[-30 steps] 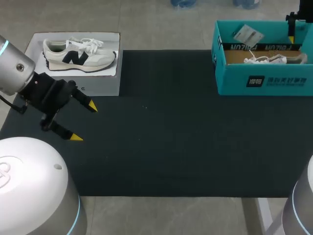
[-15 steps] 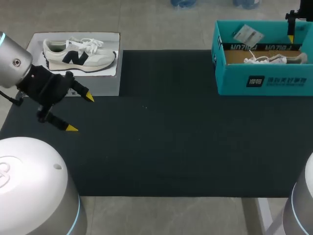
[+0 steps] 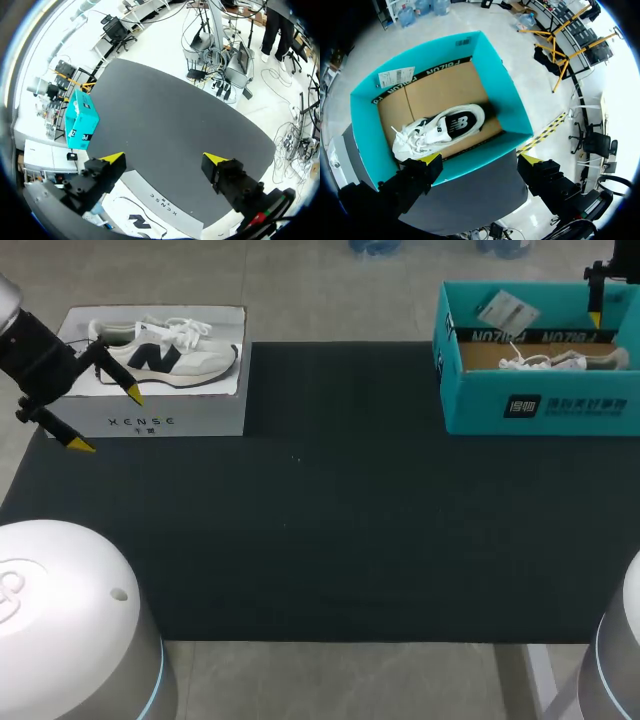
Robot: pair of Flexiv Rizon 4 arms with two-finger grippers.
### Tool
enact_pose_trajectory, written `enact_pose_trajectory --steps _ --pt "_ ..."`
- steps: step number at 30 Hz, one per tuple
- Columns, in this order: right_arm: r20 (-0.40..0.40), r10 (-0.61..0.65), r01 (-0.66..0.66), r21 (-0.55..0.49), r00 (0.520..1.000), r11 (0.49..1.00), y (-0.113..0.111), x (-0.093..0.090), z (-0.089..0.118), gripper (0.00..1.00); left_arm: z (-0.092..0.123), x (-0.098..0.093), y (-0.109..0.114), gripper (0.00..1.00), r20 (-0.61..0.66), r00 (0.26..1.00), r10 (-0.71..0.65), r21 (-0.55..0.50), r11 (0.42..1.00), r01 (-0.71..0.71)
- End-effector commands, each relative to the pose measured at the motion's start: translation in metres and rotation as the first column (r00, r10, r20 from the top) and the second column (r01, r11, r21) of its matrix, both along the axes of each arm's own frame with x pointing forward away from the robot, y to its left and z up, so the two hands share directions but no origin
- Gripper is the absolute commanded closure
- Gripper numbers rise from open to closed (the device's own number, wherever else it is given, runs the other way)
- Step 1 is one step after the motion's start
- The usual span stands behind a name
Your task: Take the shoe out of the shoebox, open the shoe tongue, remove and reinsert the insole, then place the shoe into the shoebox
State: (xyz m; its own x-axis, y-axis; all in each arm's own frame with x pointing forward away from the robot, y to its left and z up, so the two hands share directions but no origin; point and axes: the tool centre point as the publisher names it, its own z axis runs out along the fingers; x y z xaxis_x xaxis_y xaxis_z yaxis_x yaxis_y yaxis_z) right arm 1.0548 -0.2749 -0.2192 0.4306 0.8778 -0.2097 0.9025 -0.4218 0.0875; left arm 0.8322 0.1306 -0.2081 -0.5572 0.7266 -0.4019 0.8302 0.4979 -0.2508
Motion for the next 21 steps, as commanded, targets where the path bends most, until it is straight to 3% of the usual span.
enact_pose_trajectory --steps 1,5,21 --pt "0.000 -0.001 0.001 0.001 1.000 1.000 0.000 0.000 0.000 0.00 -0.014 0.045 0.019 0.00 -0.127 0.967 -0.219 0.182 0.954 0.239" --pt "0.000 -0.001 0.001 0.001 1.000 1.000 0.000 0.000 0.000 0.00 -0.024 0.057 0.030 0.00 -0.090 0.961 -0.262 0.277 0.920 0.277" --pt "0.000 -0.001 0.001 0.001 1.000 1.000 0.000 0.000 0.000 0.00 -0.024 0.057 0.030 0.00 -0.090 0.961 -0.262 0.277 0.920 0.277"
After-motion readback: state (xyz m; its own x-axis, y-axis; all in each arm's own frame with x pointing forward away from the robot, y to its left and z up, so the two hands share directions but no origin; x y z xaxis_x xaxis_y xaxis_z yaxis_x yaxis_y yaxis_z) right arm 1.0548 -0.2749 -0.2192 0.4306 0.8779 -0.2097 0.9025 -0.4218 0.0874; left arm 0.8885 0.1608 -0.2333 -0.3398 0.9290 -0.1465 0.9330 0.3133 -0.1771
